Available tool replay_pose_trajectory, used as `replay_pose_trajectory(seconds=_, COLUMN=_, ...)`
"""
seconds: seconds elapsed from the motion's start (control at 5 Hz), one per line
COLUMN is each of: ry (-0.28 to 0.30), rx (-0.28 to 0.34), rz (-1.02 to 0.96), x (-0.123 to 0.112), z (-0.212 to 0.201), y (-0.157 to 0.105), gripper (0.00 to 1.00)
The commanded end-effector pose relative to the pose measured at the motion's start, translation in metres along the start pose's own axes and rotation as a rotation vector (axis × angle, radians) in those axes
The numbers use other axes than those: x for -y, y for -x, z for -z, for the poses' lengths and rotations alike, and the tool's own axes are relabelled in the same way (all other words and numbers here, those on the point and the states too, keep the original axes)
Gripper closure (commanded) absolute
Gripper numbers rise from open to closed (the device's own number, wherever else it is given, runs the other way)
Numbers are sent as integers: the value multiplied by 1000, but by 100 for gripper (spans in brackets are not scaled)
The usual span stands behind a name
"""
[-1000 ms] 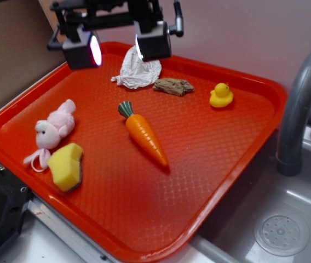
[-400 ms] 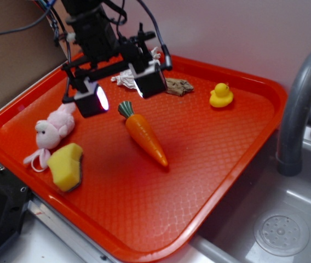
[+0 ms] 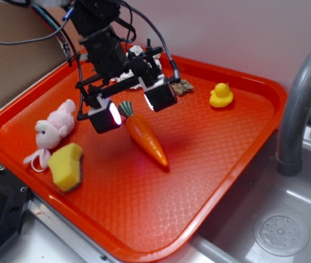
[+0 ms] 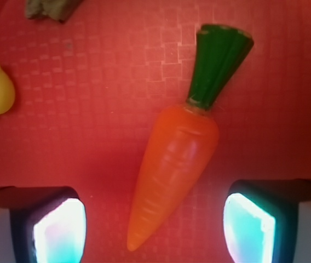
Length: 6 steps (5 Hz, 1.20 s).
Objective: Grab the carrot.
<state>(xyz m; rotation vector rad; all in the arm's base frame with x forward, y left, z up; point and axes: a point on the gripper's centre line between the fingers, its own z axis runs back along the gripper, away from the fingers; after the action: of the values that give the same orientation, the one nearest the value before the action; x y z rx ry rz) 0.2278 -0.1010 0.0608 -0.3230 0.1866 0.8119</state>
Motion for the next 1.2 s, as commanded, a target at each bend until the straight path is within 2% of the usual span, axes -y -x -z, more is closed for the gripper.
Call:
replay_pose_trajectory(seconds=0.0, ry=35, rx=-108, rz=-89, x=-19, z=9, y=-24, gripper=0)
replay_pose_trajectory(seconds=0.2, ry=8, rx=-128, rz=-113, x=-24, z=17, y=-30, gripper=0)
replay_pose_trajectory(seconds=0.4, ry=-23, rx=-131, rz=-109, x=-28, z=25, y=-36, gripper=93)
replay_pose_trajectory(seconds=0.6, ry=-18, rx=-120, rz=-70, x=-24, z=25, y=-38, gripper=100)
replay_pose_trajectory(seconds=0.8, ry=-18, rx=-68, rz=5, x=-19, z=9, y=-41, gripper=100)
replay_pose_trajectory(seconds=1.0, ry=-107, rx=140, rz=270, x=6, z=-47, y=-52, gripper=100)
